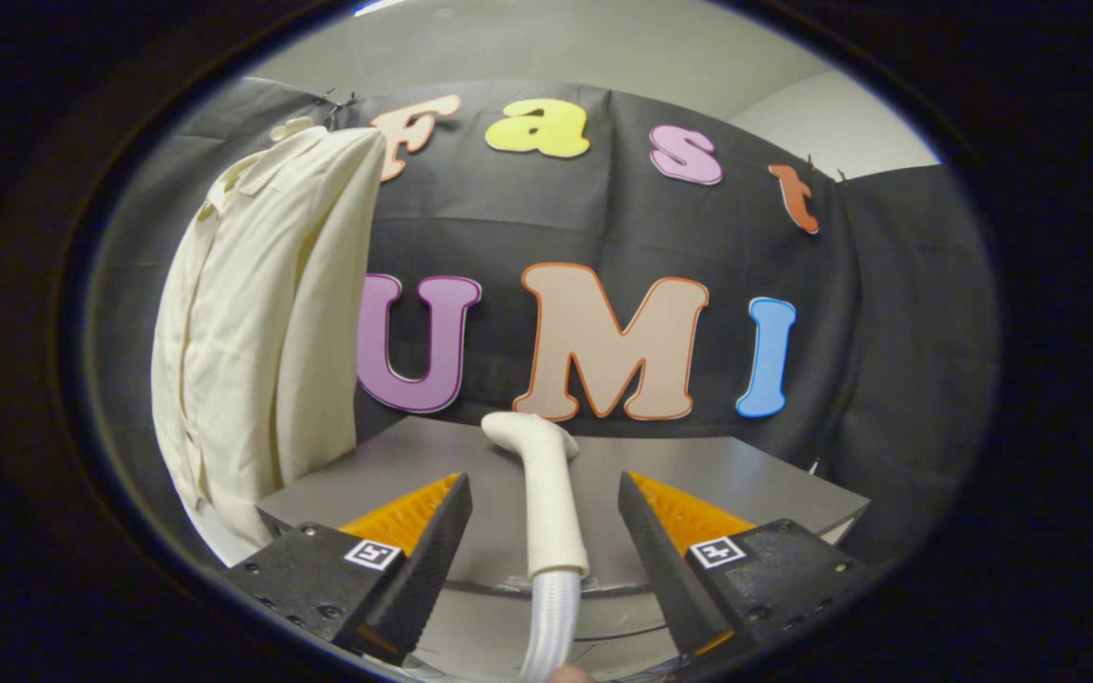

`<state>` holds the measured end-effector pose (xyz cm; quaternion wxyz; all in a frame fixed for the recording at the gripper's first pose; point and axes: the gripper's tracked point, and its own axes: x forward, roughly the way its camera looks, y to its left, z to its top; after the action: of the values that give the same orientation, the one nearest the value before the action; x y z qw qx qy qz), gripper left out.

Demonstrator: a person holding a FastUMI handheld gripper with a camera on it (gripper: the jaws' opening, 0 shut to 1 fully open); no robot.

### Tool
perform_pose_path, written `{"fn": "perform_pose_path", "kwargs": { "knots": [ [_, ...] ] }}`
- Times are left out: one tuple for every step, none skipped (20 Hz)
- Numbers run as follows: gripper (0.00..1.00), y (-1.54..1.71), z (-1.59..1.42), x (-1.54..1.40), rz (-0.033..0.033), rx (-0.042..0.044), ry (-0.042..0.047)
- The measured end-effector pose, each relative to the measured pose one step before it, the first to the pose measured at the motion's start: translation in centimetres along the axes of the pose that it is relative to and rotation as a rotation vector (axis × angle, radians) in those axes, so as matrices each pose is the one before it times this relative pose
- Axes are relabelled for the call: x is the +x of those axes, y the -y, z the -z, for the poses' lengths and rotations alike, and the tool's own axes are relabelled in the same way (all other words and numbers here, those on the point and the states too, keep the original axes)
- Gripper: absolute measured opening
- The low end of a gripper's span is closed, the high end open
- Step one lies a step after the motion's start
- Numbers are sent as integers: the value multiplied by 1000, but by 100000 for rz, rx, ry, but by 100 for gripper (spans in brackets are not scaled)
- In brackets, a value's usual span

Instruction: Iron the clothes twice with a garment steamer, once on the left side and once on the right side.

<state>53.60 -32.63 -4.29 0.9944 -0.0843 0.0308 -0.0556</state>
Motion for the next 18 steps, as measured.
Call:
{"fn": "perform_pose_path", "kwargs": {
  "knots": [
    [93,206,672,659,12,-278,-2115],
    [90,258,707,413,9,738,-2500],
    [88,72,715,505,-292,2319,-2753],
    [85,180,652,571,464,2990,-2865],
    [82,143,364,506,291,2755,-1845],
    [79,-90,260,396,216,1016,-1309],
    [77,-205,278,291,-113,-571,-1161],
    [75,-295,265,258,-564,-2002,-1545],
    [71,-143,136,65,-294,-1492,-1197],
    [66,-159,-123,191,-262,-585,-247],
    [62,12,261,260,154,-983,-1034],
    [58,37,-10,-164,3,-62,-628],
    [54,-18,-2,30,-137,232,-615],
    [49,-40,-73,-55,-429,447,-450],
    [45,-3,53,-9,-103,457,-549],
    [41,22,44,-63,301,272,-272],
    [40,122,-2,-28,606,636,-394],
    [39,34,32,-94,365,927,-735]
  ]
}}
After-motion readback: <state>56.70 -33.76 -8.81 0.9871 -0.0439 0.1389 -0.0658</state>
